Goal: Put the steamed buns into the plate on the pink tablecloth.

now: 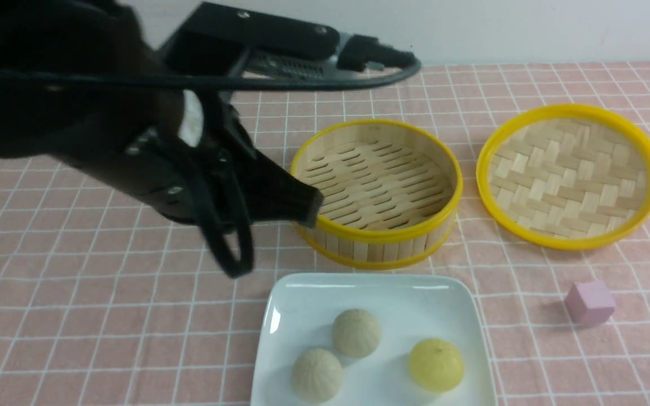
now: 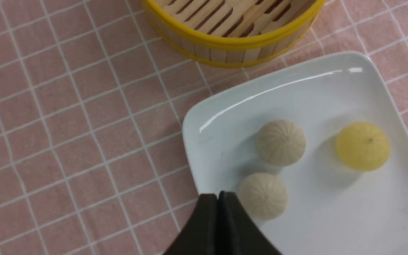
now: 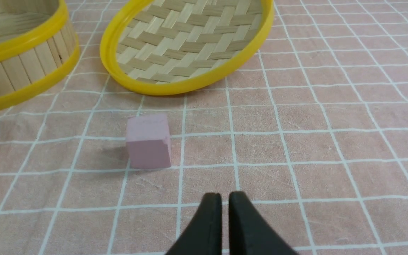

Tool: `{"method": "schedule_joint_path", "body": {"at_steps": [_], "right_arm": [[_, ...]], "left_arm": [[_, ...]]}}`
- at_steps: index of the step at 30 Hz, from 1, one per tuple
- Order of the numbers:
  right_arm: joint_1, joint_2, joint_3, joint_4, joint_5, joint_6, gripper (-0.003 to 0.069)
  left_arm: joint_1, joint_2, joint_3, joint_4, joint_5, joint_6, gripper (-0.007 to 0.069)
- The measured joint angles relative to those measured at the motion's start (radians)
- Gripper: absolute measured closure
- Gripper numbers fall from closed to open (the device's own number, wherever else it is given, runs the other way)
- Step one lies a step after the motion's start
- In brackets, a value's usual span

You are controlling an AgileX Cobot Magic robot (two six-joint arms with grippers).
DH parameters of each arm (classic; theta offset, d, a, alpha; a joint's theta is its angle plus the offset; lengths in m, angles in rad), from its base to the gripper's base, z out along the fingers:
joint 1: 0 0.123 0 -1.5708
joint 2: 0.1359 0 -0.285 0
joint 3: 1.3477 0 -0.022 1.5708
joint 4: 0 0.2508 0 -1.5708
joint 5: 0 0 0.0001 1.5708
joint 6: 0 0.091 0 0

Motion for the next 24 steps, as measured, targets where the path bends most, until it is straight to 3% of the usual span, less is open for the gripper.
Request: {"method": "schedule_joint_path", "body": {"at_steps": [6,11,16,20,24], "right_arm": [[0.0,0.0,0.0,0.0,0.0,0.0,0.0597],[0.0,0.0,0.0,0.0,0.0,0.0,0.0595],[0.0,0.0,0.0,0.0,0.001,0.0,0.0589],[0.0,0.0,0.0,0.0,0.001,0.0,0.0583],[0.0,0.0,0.0,0.0,0.001,0.0,0.0578]], "left_arm": [[0.0,-0.237,0.042,0.001,0.119,0.023,0.0623],[0.0,-0.396,0.157,-0.021,0.091,0.023,0.0623],[0.0,-0.563,0.36,-0.117,-0.145,0.023,0.0623],[0.0,-0.643,0.533,-0.158,-0.488,0.023,0.0623],[0.0,-0.654,0.614,-0.153,-0.621,0.023,0.0619]]}}
